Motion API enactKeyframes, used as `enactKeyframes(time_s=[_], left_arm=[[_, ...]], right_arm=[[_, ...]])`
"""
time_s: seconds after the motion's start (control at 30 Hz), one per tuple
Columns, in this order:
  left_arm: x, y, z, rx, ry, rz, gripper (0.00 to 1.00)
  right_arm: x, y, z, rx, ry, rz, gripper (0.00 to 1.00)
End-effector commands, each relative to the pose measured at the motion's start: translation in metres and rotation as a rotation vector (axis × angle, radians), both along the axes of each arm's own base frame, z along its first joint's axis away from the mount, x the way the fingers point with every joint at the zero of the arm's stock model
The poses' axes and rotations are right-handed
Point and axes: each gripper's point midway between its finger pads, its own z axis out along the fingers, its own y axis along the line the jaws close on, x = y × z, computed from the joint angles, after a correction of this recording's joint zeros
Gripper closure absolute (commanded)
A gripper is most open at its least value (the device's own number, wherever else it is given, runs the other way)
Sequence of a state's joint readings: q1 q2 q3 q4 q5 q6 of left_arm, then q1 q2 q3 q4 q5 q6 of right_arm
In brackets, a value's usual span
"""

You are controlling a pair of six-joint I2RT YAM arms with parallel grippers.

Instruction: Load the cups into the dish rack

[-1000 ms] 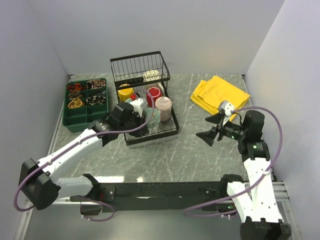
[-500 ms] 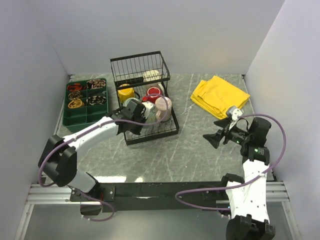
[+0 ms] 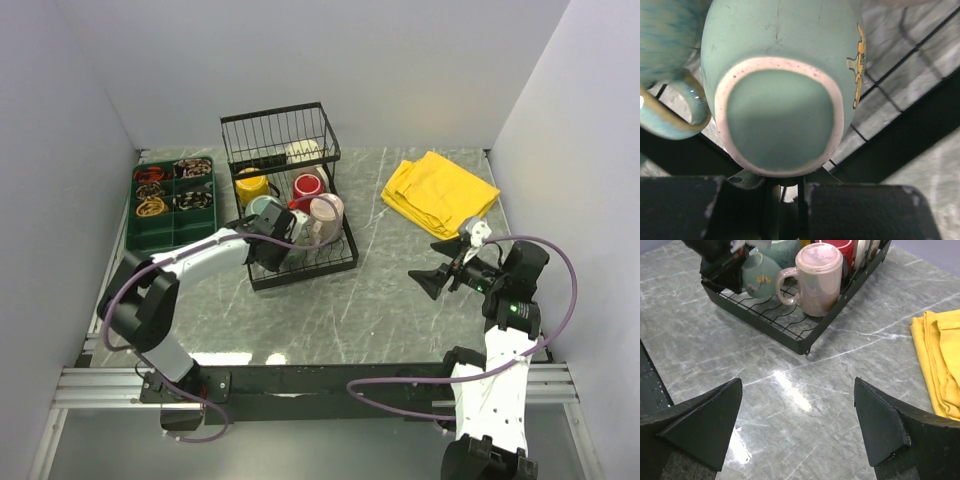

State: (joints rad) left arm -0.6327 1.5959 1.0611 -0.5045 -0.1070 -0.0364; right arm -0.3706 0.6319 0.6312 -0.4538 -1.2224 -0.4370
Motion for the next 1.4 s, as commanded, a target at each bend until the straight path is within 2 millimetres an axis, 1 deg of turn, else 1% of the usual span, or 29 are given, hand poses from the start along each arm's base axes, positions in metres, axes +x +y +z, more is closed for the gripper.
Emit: enactKeyframes(time_s=[0.0,0.1,0.2,0.23,0.33,0.43,0.47,0.57,0.67,0.7,0.77,0.8,0.83,0.87,0.9,0.93,0.97,1.0,1.03,1.07,1.1,1.13,1.17,1.2,1.23,1.27,1.3,1.33,1.37], left_arm=[[0.019,-0.002,0.007,0.037,-0.066,-0.031,0.98],[0.020,-0.001,0.001,0.056,-0.053,-0.027,0.94],[0.023,-0.003,-0.001,0.056,-0.047,-0.021,0.87],[0.022,-0.002,-0.004,0.067,-0.036,-0.021,0.79],[0.024,0.000,-0.005,0.085,-0.031,-0.005,0.69],[0.025,-0.001,0.000,0.081,-0.038,0.000,0.63],[0.025,-0.002,0.002,0.062,-0.034,0.035,0.62],[0.024,-0.002,0.016,0.040,-0.049,0.057,0.59],[0.021,-0.002,0.044,-0.014,-0.086,0.088,0.56],[0.020,-0.002,0.066,-0.058,-0.131,0.096,0.52],[0.017,-0.001,0.088,-0.120,-0.177,0.125,0.39],[0.013,0.002,0.114,-0.180,-0.241,0.137,0.25],[0.011,0.004,0.128,-0.215,-0.280,0.151,0.17],[0.007,0.012,0.132,-0.243,-0.306,0.195,0.08],[0.003,0.016,0.165,-0.332,-0.400,0.216,0.04],[-0.003,0.021,0.166,-0.369,-0.412,0.240,0.04],[-0.005,0.028,0.178,-0.410,-0.447,0.266,0.04],[-0.012,0.037,0.204,-0.485,-0.514,0.287,0.04],[-0.016,0.043,0.209,-0.520,-0.528,0.315,0.04],[-0.022,0.058,0.228,-0.564,-0.588,0.355,0.04],[-0.025,0.068,0.235,-0.578,-0.616,0.385,0.04],[-0.028,0.075,0.241,-0.604,-0.636,0.413,0.04],[-0.036,0.088,0.254,-0.633,-0.685,0.444,0.04],[-0.038,0.099,0.260,-0.635,-0.721,0.484,0.04],[-0.041,0.104,0.261,-0.645,-0.737,0.502,0.04],[-0.047,0.113,0.268,-0.659,-0.773,0.530,0.04],[-0.048,0.122,0.269,-0.650,-0.793,0.568,0.04],[-0.050,0.127,0.264,-0.641,-0.792,0.590,0.04],[-0.055,0.132,0.266,-0.648,-0.804,0.606,0.04]], right_arm=[[0.000,0.000,0.007,0.006,-0.043,0.008,0.02],[0.000,-0.002,0.008,0.007,-0.050,0.001,0.02],[0.000,-0.002,0.009,0.011,-0.051,0.001,0.02],[0.000,-0.003,0.009,0.013,-0.049,-0.003,0.02],[0.000,-0.003,0.008,0.015,-0.046,-0.003,0.01],[0.001,-0.004,0.008,0.015,-0.049,-0.006,0.01],[0.000,-0.004,0.008,0.014,-0.051,-0.008,0.01],[0.000,-0.004,0.009,0.013,-0.052,-0.011,0.01],[0.000,-0.005,0.008,0.010,-0.054,-0.017,0.01],[0.001,-0.006,0.009,0.006,-0.058,-0.018,0.01],[0.002,-0.009,0.009,-0.004,-0.059,-0.039,0.01],[0.003,-0.010,0.009,-0.003,-0.054,-0.050,0.01],[0.007,-0.015,0.008,-0.017,-0.050,-0.089,0.00],[0.008,-0.020,0.011,-0.029,-0.058,-0.125,0.00],[0.011,-0.026,0.013,-0.014,-0.034,-0.181,0.00],[0.022,-0.045,0.021,-0.032,-0.061,-0.311,0.00],[0.029,-0.059,0.024,-0.017,-0.054,-0.412,0.00],[0.033,-0.074,0.032,0.037,-0.026,-0.530,0.00],[0.035,-0.086,0.036,0.044,-0.025,-0.610,0.00],[0.038,-0.105,0.038,0.032,-0.019,-0.721,0.00],[0.037,-0.112,0.052,0.031,-0.032,-0.762,0.00],[0.036,-0.119,0.051,0.045,0.006,-0.812,0.00],[0.036,-0.130,0.055,0.051,0.012,-0.886,0.00],[0.033,-0.138,0.070,0.061,-0.002,-0.944,0.00],[0.031,-0.144,0.074,0.088,0.017,-0.998,0.00],[0.028,-0.152,0.080,0.101,0.012,-1.055,0.00],[0.021,-0.167,0.096,0.112,-0.021,-1.160,0.00],[0.018,-0.172,0.097,0.115,-0.007,-1.202,0.00],[0.011,-0.178,0.113,0.117,-0.037,-1.249,0.00]])
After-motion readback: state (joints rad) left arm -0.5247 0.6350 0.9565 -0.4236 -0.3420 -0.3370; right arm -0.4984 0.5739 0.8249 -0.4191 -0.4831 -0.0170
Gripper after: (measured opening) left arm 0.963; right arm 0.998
